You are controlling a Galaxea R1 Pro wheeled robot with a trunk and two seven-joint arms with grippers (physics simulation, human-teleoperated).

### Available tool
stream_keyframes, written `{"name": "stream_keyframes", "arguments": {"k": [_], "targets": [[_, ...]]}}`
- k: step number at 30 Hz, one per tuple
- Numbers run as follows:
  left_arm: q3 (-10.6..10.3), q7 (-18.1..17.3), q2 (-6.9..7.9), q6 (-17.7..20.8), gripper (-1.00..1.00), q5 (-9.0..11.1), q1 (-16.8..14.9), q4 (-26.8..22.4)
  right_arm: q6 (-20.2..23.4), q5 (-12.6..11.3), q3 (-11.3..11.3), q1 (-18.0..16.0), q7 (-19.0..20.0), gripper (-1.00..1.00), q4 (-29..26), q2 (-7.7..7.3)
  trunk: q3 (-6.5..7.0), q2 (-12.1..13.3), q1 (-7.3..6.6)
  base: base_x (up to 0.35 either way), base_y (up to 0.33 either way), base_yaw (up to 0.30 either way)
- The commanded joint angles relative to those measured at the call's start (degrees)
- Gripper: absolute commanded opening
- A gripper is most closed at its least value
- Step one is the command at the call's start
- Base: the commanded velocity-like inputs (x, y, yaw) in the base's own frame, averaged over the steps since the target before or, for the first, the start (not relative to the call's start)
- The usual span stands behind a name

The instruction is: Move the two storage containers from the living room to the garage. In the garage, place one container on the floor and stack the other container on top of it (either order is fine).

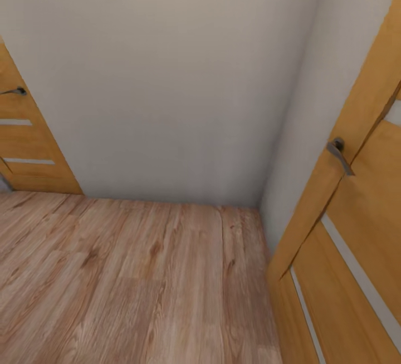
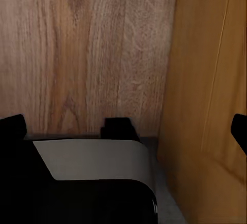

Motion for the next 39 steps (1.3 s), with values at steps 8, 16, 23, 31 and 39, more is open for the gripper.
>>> {"name": "stream_keyframes", "arguments": {"k": [8,16,23,31,39], "targets": [[0.0,0.1,-0.02,0.2,1.00,0.4,0.0,0.0,-0.4,-0.5,0.5,-0.1,0.0,1.00,0.2,0.05,-0.07,0.0,0.03,0.322,0.000,0.044],[0.0,0.1,0.02,0.2,1.00,0.4,0.0,0.0,-0.3,-0.5,0.5,-0.1,0.0,1.00,0.2,0.05,-0.07,0.0,0.03,0.322,0.000,0.002],[0.0,0.1,0.04,0.2,1.00,0.4,0.0,0.0,-0.4,-0.5,0.5,-0.1,0.0,1.00,0.2,0.04,-0.07,0.0,0.03,0.322,0.000,0.125],[0.0,0.1,0.05,0.2,1.00,0.4,0.0,0.0,-0.4,-0.5,0.5,-0.1,0.0,1.00,0.2,0.04,-0.07,0.0,0.03,0.322,0.000,0.263],[0.0,0.1,0.07,0.2,1.00,0.4,0.0,0.0,-0.4,-0.5,0.5,-0.1,0.0,1.00,0.2,0.03,-0.07,0.0,0.03,0.322,0.000,0.270]]}}
